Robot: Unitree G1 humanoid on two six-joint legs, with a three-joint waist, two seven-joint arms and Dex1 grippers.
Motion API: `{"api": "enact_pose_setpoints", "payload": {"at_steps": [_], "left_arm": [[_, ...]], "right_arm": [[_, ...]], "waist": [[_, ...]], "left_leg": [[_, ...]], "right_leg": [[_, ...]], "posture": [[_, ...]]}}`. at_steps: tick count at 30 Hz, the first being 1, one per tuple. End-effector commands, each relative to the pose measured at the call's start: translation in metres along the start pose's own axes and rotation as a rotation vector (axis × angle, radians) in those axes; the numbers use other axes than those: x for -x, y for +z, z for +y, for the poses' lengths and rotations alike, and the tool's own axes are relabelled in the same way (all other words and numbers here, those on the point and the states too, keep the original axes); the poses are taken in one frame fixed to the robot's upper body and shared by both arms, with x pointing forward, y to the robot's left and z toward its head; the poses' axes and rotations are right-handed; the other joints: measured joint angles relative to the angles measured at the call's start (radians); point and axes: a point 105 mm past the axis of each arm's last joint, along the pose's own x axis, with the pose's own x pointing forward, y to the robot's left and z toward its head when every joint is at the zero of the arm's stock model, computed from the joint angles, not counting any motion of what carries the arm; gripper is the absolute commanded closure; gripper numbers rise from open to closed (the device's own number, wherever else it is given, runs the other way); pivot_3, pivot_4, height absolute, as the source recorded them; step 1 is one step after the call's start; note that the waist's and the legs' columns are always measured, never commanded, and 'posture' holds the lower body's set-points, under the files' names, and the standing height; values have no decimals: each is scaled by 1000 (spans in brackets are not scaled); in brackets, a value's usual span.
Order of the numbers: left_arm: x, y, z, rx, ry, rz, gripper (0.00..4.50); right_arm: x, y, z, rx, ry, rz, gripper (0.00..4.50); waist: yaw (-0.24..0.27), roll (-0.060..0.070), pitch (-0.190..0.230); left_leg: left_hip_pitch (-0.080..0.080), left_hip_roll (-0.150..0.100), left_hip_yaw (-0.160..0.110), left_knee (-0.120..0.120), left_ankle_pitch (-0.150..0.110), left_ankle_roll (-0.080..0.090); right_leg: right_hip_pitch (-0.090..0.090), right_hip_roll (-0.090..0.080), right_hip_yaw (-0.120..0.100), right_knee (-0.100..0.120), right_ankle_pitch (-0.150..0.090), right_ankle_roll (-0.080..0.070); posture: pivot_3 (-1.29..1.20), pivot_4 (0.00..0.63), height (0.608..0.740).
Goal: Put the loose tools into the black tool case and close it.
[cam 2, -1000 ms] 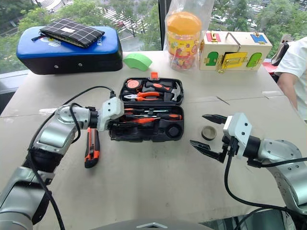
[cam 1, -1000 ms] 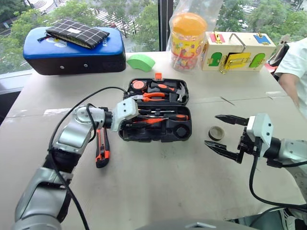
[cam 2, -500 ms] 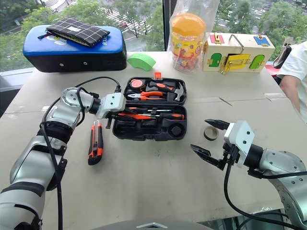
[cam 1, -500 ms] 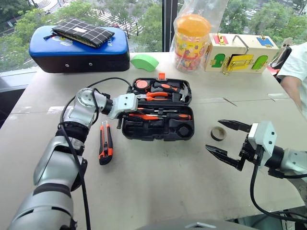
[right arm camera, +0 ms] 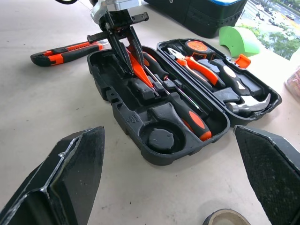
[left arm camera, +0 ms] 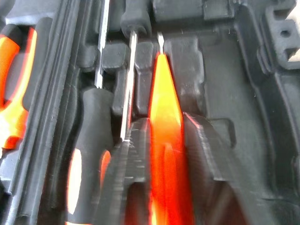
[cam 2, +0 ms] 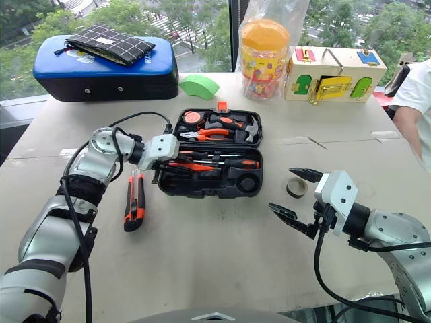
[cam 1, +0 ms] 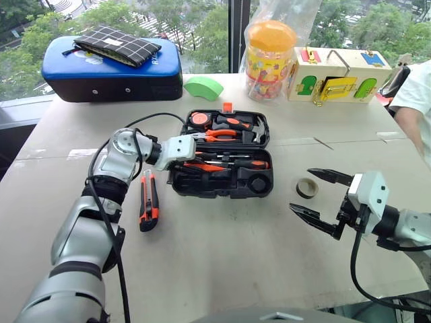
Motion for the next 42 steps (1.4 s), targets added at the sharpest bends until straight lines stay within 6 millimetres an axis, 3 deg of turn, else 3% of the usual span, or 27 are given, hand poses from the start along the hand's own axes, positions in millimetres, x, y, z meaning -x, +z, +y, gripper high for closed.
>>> {"api": "enact_pose_setpoints", "payload": {"at_steps": [1, 3, 6, 10, 11, 16, 21, 25, 31, 36, 39, 41, 42], "left_arm": [[20, 24, 22, 88, 103, -130, 1573], [38, 38, 26, 246, 105, -256, 1573], [57, 41, 19, 411, 116, -353, 2325], [50, 25, 9, 491, 219, -328, 4360], [47, 23, 7, 509, 239, -327, 4450], [33, 16, -8, 545, 291, -296, 4450], [21, 13, 11, 597, 457, -318, 4450], [13, 9, 12, 633, 503, -295, 4450], [-13, -34, -35, 575, 508, -65, 4450], [-24, -27, -58, 513, 455, -75, 4450], [-22, -29, -59, 491, 488, -67, 4450], [-12, -35, -51, 481, 570, -67, 4450], [-1, -29, -42, 511, 650, -150, 4450]], "right_arm": [[3, 9, -1, 36, -10, -31, 0], [2, 8, 0, 33, -11, -29, 0], [-2, 8, 0, 30, -13, -38, 0], [-7, 9, -1, 31, -3, -49, 0], [-8, 9, -1, 33, 1, -49, 0], [-8, 10, -4, 36, 2, -50, 0], [-9, 11, -3, 36, 11, -48, 0], [-9, 11, -3, 36, 12, -46, 0], [-6, 9, -2, 31, 5, -37, 0], [-5, 9, 0, 26, 3, -36, 0], [-7, 9, -1, 27, 9, -38, 0], [-10, 9, -2, 27, 19, -45, 0], [-11, 9, -2, 30, 26, -48, 0]], "waist": [[0, 0, 1], [-2, -2, 2], [-15, -2, 2], [-24, 1, 2], [-25, 1, 2], [-19, -1, 3], [-9, -1, 2], [-9, -2, 2], [-22, 2, -4], [-25, 7, -10], [-20, 10, -13], [-21, 13, -15], [-22, 13, -16]], "left_leg": [[0, 0, 0, 0, 0, 0], [0, 0, -1, 1, 0, 0], [0, 1, -2, 1, 0, 0], [2, 1, -2, 1, 0, 0], [2, 1, -1, 1, 0, 0], [2, 1, -2, 1, 0, 0], [1, 1, -2, 1, 0, -1], [1, 1, -2, 1, 0, -1], [3, 1, -1, -1, 0, -1], [4, 1, 0, -1, -1, -1], [4, 1, 0, -2, -1, -1], [4, 1, 0, -2, -1, -1], [4, 1, 0, -2, -1, -1]], "right_leg": [[0, 0, 0, 0, 0, 0], [0, 0, -1, 1, 0, 0], [0, 2, -1, 1, 0, 0], [1, 1, 0, 3, -1, 1], [1, 2, 0, 3, -1, 1], [0, 1, 1, 3, 0, 1], [1, -3, 1, 2, -1, 1], [0, -3, 1, 2, 0, 1], [1, -6, 4, 2, 0, 1], [0, -8, 8, 1, -3, -4], [0, -10, 8, 1, -3, -4], [0, -10, 8, 1, -3, -4], [0, -10, 8, 1, -3, -4]], "posture": [[0, 150, 740], [0, 150, 740], [0, 150, 740], [0, 150, 740], [0, 150, 740], [0, 150, 740], [0, 150, 740], [0, 150, 740], [0, 150, 740], [0, 150, 740], [0, 150, 740], [0, 150, 740], [0, 150, 740]]}}
